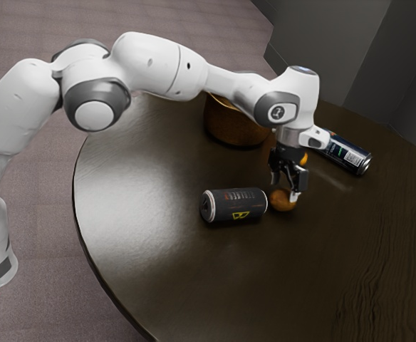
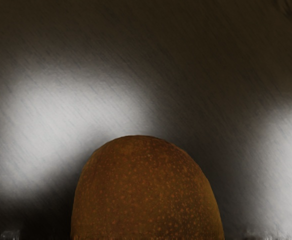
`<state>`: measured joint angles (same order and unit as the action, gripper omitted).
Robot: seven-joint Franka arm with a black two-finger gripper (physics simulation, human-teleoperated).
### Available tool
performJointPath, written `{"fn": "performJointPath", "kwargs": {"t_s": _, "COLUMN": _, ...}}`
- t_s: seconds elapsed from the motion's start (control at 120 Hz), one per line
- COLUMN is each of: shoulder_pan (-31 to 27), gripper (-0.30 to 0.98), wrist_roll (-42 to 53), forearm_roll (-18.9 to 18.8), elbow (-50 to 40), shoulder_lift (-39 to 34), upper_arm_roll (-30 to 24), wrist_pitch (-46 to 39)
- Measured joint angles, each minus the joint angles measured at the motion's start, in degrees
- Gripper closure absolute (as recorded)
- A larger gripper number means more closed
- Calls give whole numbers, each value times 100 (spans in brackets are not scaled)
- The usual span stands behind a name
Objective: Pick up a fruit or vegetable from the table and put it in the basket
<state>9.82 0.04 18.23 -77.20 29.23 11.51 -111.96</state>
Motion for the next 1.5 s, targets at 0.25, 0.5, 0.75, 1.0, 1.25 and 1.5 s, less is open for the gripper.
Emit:
{"fn": "performJointPath", "kwargs": {"t_s": 0.25, "shoulder_pan": 28, "gripper": 0, "wrist_roll": 94, "forearm_roll": 18, "elbow": -250, "shoulder_lift": -106, "upper_arm_roll": 0, "wrist_pitch": -21}}
{"fn": "performJointPath", "kwargs": {"t_s": 0.5, "shoulder_pan": 26, "gripper": 0, "wrist_roll": 143, "forearm_roll": 14, "elbow": -263, "shoulder_lift": -39, "upper_arm_roll": -4, "wrist_pitch": -136}}
{"fn": "performJointPath", "kwargs": {"t_s": 0.75, "shoulder_pan": 27, "gripper": 0, "wrist_roll": 179, "forearm_roll": 21, "elbow": -258, "shoulder_lift": 48, "upper_arm_roll": -26, "wrist_pitch": -321}}
{"fn": "performJointPath", "kwargs": {"t_s": 1.0, "shoulder_pan": 45, "gripper": 0, "wrist_roll": 201, "forearm_roll": 89, "elbow": -263, "shoulder_lift": 113, "upper_arm_roll": -26, "wrist_pitch": -411}}
{"fn": "performJointPath", "kwargs": {"t_s": 1.25, "shoulder_pan": 47, "gripper": 3, "wrist_roll": 204, "forearm_roll": 175, "elbow": -308, "shoulder_lift": 129, "upper_arm_roll": -26, "wrist_pitch": -438}}
{"fn": "performJointPath", "kwargs": {"t_s": 1.5, "shoulder_pan": 61, "gripper": 41, "wrist_roll": 109, "forearm_roll": 233, "elbow": -333, "shoulder_lift": 90, "upper_arm_roll": -26, "wrist_pitch": -449}}
